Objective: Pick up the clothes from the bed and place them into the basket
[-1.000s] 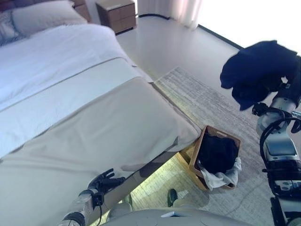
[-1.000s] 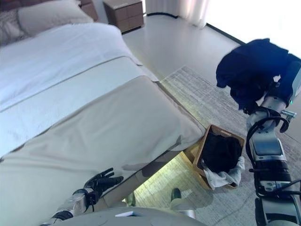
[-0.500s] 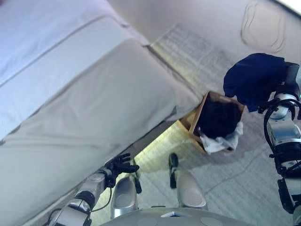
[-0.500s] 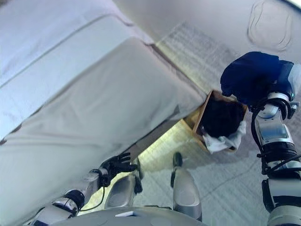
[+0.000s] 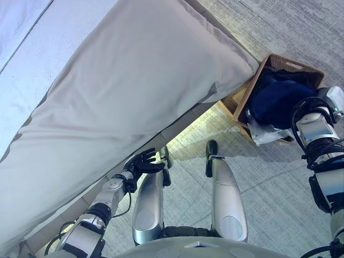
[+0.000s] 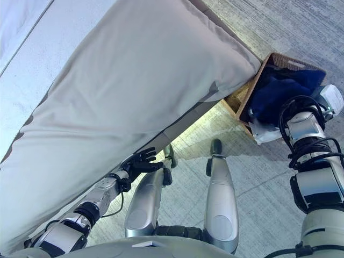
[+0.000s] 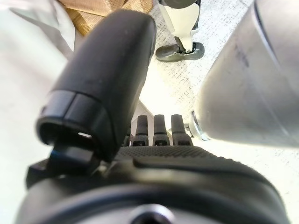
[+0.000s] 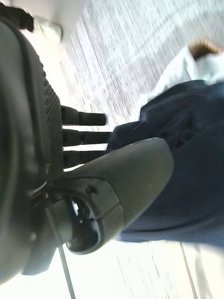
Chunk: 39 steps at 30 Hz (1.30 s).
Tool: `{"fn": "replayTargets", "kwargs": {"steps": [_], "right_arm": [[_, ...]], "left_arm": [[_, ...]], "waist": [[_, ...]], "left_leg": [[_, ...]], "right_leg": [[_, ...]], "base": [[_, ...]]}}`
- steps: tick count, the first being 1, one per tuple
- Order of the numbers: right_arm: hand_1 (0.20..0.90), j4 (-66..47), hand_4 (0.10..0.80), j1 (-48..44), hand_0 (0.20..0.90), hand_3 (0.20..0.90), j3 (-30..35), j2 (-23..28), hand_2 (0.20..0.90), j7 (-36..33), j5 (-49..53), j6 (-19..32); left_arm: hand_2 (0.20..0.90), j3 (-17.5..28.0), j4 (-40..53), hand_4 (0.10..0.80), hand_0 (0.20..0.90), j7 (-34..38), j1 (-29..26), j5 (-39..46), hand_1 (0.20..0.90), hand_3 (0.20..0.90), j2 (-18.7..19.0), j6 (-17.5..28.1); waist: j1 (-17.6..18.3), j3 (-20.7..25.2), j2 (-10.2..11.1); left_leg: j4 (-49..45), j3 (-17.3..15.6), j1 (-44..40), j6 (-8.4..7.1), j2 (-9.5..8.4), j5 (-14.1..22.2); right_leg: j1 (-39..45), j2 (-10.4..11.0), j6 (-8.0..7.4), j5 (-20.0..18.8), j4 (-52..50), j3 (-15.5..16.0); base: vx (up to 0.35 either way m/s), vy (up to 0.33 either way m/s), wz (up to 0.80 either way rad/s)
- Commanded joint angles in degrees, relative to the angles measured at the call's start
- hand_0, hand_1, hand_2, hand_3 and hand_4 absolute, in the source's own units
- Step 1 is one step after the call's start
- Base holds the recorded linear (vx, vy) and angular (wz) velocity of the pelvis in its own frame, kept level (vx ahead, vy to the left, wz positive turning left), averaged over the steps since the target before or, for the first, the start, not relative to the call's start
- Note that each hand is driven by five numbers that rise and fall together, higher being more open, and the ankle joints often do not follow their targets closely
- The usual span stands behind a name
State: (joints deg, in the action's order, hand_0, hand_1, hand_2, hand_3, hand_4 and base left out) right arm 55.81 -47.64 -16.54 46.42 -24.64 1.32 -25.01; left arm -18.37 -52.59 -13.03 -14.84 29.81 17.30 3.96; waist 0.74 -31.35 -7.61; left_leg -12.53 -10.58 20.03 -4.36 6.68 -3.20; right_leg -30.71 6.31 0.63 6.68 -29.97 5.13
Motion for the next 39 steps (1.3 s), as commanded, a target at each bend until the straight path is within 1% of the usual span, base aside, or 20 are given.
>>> {"fn": "replayTargets", "kwargs": {"steps": [1, 4, 7, 9, 10, 11, 13, 14, 16, 17, 18, 19, 21, 24, 28, 30, 34, 35, 37, 39], "right_arm": [[0.900, -1.7, 0.800, -6.5, 0.900, 0.900, -0.8, 9.3, 0.900, -2.3, -3.9, 0.7], [0.900, -4.1, 0.800, -5.0, 0.900, 0.900, 0.0, 10.5, 0.900, -1.9, -4.7, 0.5], [0.900, -8.4, 0.800, -2.3, 0.900, 0.900, 2.2, 11.9, 0.900, -3.6, -5.5, 2.3], [0.900, -15.5, 0.800, 1.3, 0.900, 0.900, 5.5, 12.3, 0.900, -5.8, -6.4, 2.9], [0.900, -20.9, 0.800, 4.9, 0.900, 0.900, 8.8, 12.1, 0.900, -7.9, -6.2, 4.3], [0.900, -23.8, 0.800, 6.6, 0.900, 0.900, 10.5, 11.8, 0.900, -8.1, -6.6, 3.8], [0.900, -32.8, 0.800, 13.8, 0.900, 0.900, 16.3, 9.5, 0.900, -11.2, -6.4, 7.9], [0.900, -37.6, 0.800, 18.4, 0.900, 0.900, 19.4, 7.2, 0.900, -11.5, -4.9, 12.1], [0.900, -45.4, 0.800, 25.5, 0.900, 0.900, 22.8, 1.9, 0.900, -8.0, 0.2, 18.9], [0.900, -47.2, 0.800, 27.4, 0.900, 0.900, 23.1, 0.0, 0.900, -6.8, 2.4, 20.2], [0.900, -48.6, 0.800, 30.6, 0.900, 0.900, 23.4, -3.2, 0.900, -3.0, 7.0, 22.9], [0.900, -48.8, 0.800, 31.6, 0.900, 0.900, 23.6, -4.1, 0.900, -1.5, 10.3, 23.7], [0.900, -45.5, 0.800, 37.8, 0.900, 0.900, 23.3, -9.8, 0.900, 6.7, 17.2, 28.7], [0.900, -40.3, 0.800, 42.1, 0.900, 0.900, 22.0, -14.8, 0.900, 14.3, 18.3, 29.3], [0.900, -30.1, 0.800, 47.0, 0.900, 0.900, 16.5, -19.9, 0.900, 24.5, 16.8, 25.0], [0.900, -24.0, 0.800, 47.9, 0.900, 0.900, 14.0, -21.8, 0.900, 26.7, 15.5, 25.8], [0.900, -11.9, 0.800, 48.5, 0.900, 0.900, 12.9, -26.9, 0.900, 29.3, 22.9, 24.6], [0.900, -7.3, 0.800, 47.9, 0.900, 0.900, 13.0, -28.1, 0.900, 30.5, 21.5, 26.9], [0.900, -3.4, 0.800, 47.6, 0.900, 0.900, 12.7, -28.9, 0.900, 30.4, 22.2, 27.9], [0.900, 0.0, 0.800, 47.1, 0.900, 0.900, 12.2, -29.4, 0.900, 31.1, 18.2, 29.4]], "left_arm": [[0.900, -1.0, 2.0, 0.800, 0.900, -1.1, 3.8, 1.5, 0.900, 0.900, 2.6, 0.3], [0.900, -0.3, 2.4, 0.800, 0.900, -1.7, 4.5, 1.3, 0.900, 0.900, 3.0, -0.2], [0.900, 0.3, 2.4, 0.800, 0.900, -2.1, 5.1, 1.1, 0.900, 0.900, 3.1, -0.2], [0.900, 0.9, 2.3, 0.800, 0.900, -2.1, 5.8, 0.7, 0.900, 0.900, 2.9, -0.1], [0.900, 1.5, 2.4, 0.800, 0.900, -2.1, 6.4, 0.4, 0.900, 0.900, 2.8, 0.1], [0.900, 1.7, 2.3, 0.800, 0.900, -2.0, 6.6, 0.2, 0.900, 0.900, 2.7, 0.1], [0.900, 3.0, 1.9, 0.800, 0.900, -1.8, 7.4, -0.8, 0.900, 0.900, 2.0, 0.3], [0.900, 3.8, 1.5, 0.800, 0.900, -1.7, 7.9, -1.7, 0.900, 0.900, 1.5, 0.1], [0.900, 5.5, 1.0, 0.800, 0.900, -1.5, 8.9, -4.1, 0.900, 0.900, 0.8, -0.9], [0.900, 6.0, 0.7, 0.800, 0.900, -1.3, 9.2, -4.8, 0.900, 0.900, 0.5, -1.4], [0.900, 6.7, -0.1, 0.800, 0.900, -0.9, 9.8, -6.0, 0.900, 0.900, 0.0, -2.0], [0.900, 6.8, -0.4, 0.800, 0.900, -0.8, 10.0, -6.4, 0.900, 0.900, -0.1, -2.1], [0.900, 7.2, -4.2, 0.800, 0.900, -0.3, 11.4, -9.0, 0.900, 0.900, -1.1, -2.4], [0.900, 7.3, -8.1, 0.800, 0.900, 0.2, 12.9, -11.9, 0.900, 0.900, -1.4, -2.6], [0.900, 8.5, -12.1, 0.800, 0.900, -0.1, 14.3, -13.3, 0.900, 0.900, -0.9, -1.7], [0.900, 8.7, -13.3, 0.800, 0.900, -0.8, 14.4, -13.9, 0.900, 0.900, -0.4, -1.6], [0.900, 9.3, -15.3, 0.800, 0.900, -2.2, 14.4, -14.3, 0.900, 0.900, 0.0, -2.2], [0.900, 9.7, -16.2, 0.800, 0.900, -2.3, 14.2, -15.0, 0.900, 0.900, -0.3, -2.0], [0.900, 9.8, -16.6, 0.800, 0.900, -2.3, 14.1, -15.2, 0.900, 0.900, -0.4, -2.1], [0.900, 9.9, -17.3, 0.800, 0.900, -2.2, 13.9, -15.1, 0.900, 0.900, -0.5, -1.7]], "waist": [[0.7, 1.6, -2.6], [1.0, 1.6, -2.1], [1.6, 2.2, -1.0], [2.3, 3.4, 0.2], [2.7, 4.3, 1.0], [2.9, 4.8, 1.4], [3.8, 6.7, 2.8], [4.2, 8.1, 3.7], [4.8, 11.0, 5.1], [5.0, 12.0, 5.6], [5.4, 13.8, 6.3], [5.4, 14.3, 6.6], [5.7, 18.5, 7.5], [5.6, 22.2, 8.3], [5.2, 24.5, 9.1], [4.7, 25.3, 9.3], [3.3, 26.3, 9.3], [2.8, 26.4, 9.1], [2.2, 26.6, 8.9], [1.9, 26.6, 8.5]], "left_leg": [[-4.9, 2.9, 3.5, 1.24, -3.63, 5.1], [-3.1, 2.5, 1.7, 1.15, -3.59, 4.9], [-1.0, 2.0, -0.8, 1.06, -3.41, 4.9], [1.2, 1.4, -3.1, 1.00, -3.24, 4.9], [2.8, 0.5, -4.1, 1.36, -2.97, 3.6], [3.7, 0.3, -5.0, 1.30, -2.94, 3.6], [6.1, -0.5, -7.7, 1.17, -2.93, 3.6], [7.7, -0.9, -9.6, 1.14, -3.06, 3.6], [10.3, -1.4, -12.9, 1.24, -3.57, 3.7], [10.8, -1.5, -13.8, 1.32, -3.71, 3.8], [11.5, -1.8, -15.2, 1.47, -3.85, 4.0], [11.7, -1.9, -15.7, 1.52, -3.89, 4.0], [12.5, -2.9, -19.0, 2.08, -4.12, 5.0], [13.3, -3.6, -22.3, 2.69, -4.42, 6.2], [14.5, -4.0, -26.0, 3.38, -5.06, 7.4], [14.8, -3.9, -26.7, 3.68, -5.28, 7.6], [15.8, -2.9, -28.0, 4.21, -5.67, 7.7], [16.2, -2.7, -28.4, 4.39, -5.77, 7.6], [16.6, -2.3, -28.6, 4.48, -5.95, 7.6], [16.7, -2.0, -28.6, 4.59, -6.12, 7.5]], "right_leg": [[3.4, -0.7, 2.37, 5.9, 1.1, 5.4], [4.6, -0.9, 1.96, 5.0, 2.9, 5.3], [6.7, -1.2, 1.36, 4.1, 5.4, 5.2], [9.0, -1.5, 0.66, 3.3, 8.2, 4.9], [10.1, -1.7, 0.54, 1.1, 10.6, 5.2], [10.9, -1.9, 0.31, 0.8, 11.5, 5.1], [13.8, -2.1, -0.56, 0.0, 14.3, 4.8], [15.8, -2.2, -1.14, -0.5, 16.2, 4.7], [19.6, -2.4, -2.06, -1.5, 19.6, 4.4], [20.5, -2.4, -2.29, -1.8, 20.4, 4.2], [22.1, -2.5, -2.69, -2.3, 21.7, 3.9], [22.6, -2.5, -2.82, -2.5, 22.1, 3.8], [26.0, -2.5, -3.38, -3.3, 24.6, 3.6], [29.3, -2.7, -3.99, -4.3, 27.1, 3.5], [32.6, -2.7, -4.57, -5.0, 29.2, 3.7], [33.3, -2.7, -4.56, -5.0, 29.5, 4.0], [35.0, -2.7, -4.60, -4.9, 30.0, 4.8], [35.5, -2.7, -4.65, -4.9, 30.4, 5.3], [35.8, -2.6, -4.70, -5.0, 30.7, 5.7], [36.0, -2.6, -4.70, -5.1, 31.0, 6.2]], "base": [[-0.032, 0.062, 0.01], [-0.034, 0.075, 0.04], [-0.012, 0.070, 0.01], [-0.002, 0.102, -0.03], [-0.016, 0.106, -0.01], [-0.021, 0.113, -0.04], [0.059, 0.124, -0.07], [0.083, 0.145, -0.01], [0.101, 0.129, 0.05], [0.117, 0.116, 0.04], [0.091, 0.098, 0.00], [0.143, 0.137, -0.10], [0.184, 0.142, -0.10], [0.165, 0.124, 0.00], [0.069, 0.122, -0.01], [0.046, 0.059, 0.06], [0.072, 0.030, 0.08], [0.054, 0.019, 0.09], [0.028, 0.021, 0.10], [-0.003, 0.031, 0.11]]}}
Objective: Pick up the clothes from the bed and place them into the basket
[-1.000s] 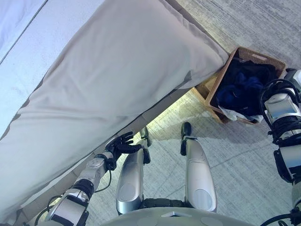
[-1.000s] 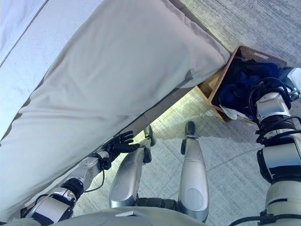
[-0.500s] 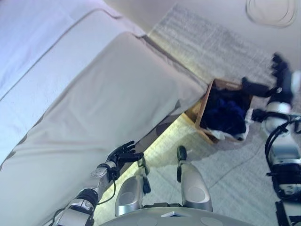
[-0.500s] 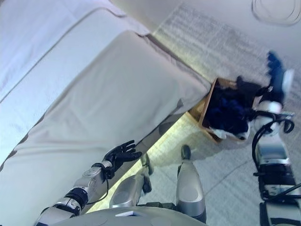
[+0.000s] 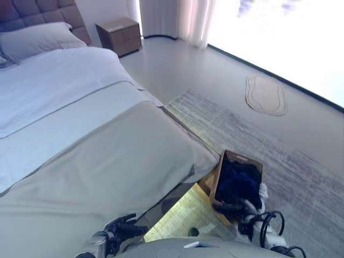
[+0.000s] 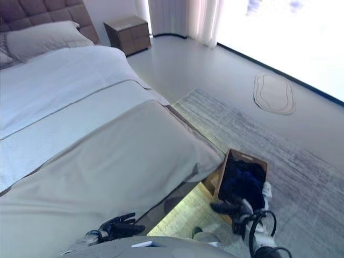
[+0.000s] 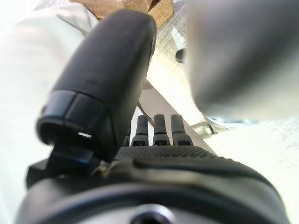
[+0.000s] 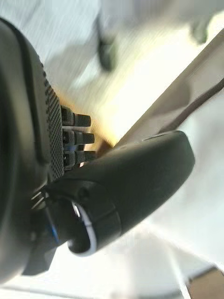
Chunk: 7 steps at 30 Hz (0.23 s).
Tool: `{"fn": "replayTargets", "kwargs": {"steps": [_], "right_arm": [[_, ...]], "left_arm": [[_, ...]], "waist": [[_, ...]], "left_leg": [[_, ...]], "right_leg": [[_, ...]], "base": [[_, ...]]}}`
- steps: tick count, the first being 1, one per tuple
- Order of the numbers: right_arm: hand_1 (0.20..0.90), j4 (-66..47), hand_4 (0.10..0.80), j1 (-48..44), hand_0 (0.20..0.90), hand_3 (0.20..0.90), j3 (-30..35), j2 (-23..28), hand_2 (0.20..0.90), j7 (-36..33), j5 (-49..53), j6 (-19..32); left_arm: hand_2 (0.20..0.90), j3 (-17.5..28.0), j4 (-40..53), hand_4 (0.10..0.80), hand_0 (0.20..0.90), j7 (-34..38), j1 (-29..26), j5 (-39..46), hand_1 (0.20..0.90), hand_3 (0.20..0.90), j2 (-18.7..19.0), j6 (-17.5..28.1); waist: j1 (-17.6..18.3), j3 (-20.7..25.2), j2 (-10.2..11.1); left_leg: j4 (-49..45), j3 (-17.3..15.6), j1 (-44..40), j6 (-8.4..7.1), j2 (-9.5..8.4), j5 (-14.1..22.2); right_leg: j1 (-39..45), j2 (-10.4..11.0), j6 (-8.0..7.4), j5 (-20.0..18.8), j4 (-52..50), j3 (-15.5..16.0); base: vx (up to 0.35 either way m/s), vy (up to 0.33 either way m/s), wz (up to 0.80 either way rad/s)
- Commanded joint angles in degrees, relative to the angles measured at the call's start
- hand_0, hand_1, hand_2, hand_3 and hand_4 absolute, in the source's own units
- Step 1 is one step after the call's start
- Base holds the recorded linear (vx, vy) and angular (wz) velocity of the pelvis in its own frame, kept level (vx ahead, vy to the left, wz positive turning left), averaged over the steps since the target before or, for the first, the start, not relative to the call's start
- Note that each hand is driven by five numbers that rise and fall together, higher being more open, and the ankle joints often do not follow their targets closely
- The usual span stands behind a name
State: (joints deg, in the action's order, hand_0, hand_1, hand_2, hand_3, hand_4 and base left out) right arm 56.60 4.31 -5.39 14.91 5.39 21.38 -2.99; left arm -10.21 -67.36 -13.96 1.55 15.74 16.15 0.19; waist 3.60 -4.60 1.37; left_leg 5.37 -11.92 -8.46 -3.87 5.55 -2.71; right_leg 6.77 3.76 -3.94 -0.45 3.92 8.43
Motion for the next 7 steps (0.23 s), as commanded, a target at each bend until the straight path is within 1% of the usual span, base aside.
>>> {"fn": "replayTargets", "kwargs": {"steps": [1, 5, 7], "right_arm": [[0.900, 1.8, 0.800, -5.2, 0.900, 0.900, 0.1, 2.0, 0.900, 0.0, -3.6, 8.0], [0.900, 5.4, 0.800, -5.6, 0.900, 0.900, 0.3, 1.7, 0.900, 0.3, -3.6, 6.7], [0.900, 8.4, 0.800, -5.4, 0.900, 0.900, 1.0, 1.2, 0.900, 0.7, -2.9, 6.9]], "left_arm": [[0.900, 1.8, -2.6, 0.800, 0.900, -1.1, -2.8, -1.1, 0.900, 0.900, 0.6, 2.0], [0.900, 2.2, -2.4, 0.800, 0.900, -0.5, -2.9, 0.4, 0.900, 0.900, 0.5, 2.2], [0.900, 2.6, -2.1, 0.800, 0.900, -0.6, -2.7, 0.8, 0.900, 0.900, 0.2, 2.8]], "waist": [[-1.4, -0.1, -0.7], [-2.0, 0.2, -1.1], [-2.2, 0.4, -1.3]], "left_leg": [[-1.1, -0.3, 0.0, 4.19, -5.16, 7.0], [-1.0, 0.6, -0.3, 4.39, -5.54, 7.0], [-1.0, 1.1, -0.3, 4.46, -5.67, 7.0]], "right_leg": [[-1.4, 0.0, -0.08, 2.0, -2.5, 3.2], [-0.6, -0.3, 0.09, 2.1, -2.2, 3.6], [-0.4, -0.5, 0.28, 2.6, -2.6, 3.7]], "base": [[-0.001, 0.032, 0.09], [0.030, 0.010, 0.06], [0.020, 0.002, 0.06]]}}
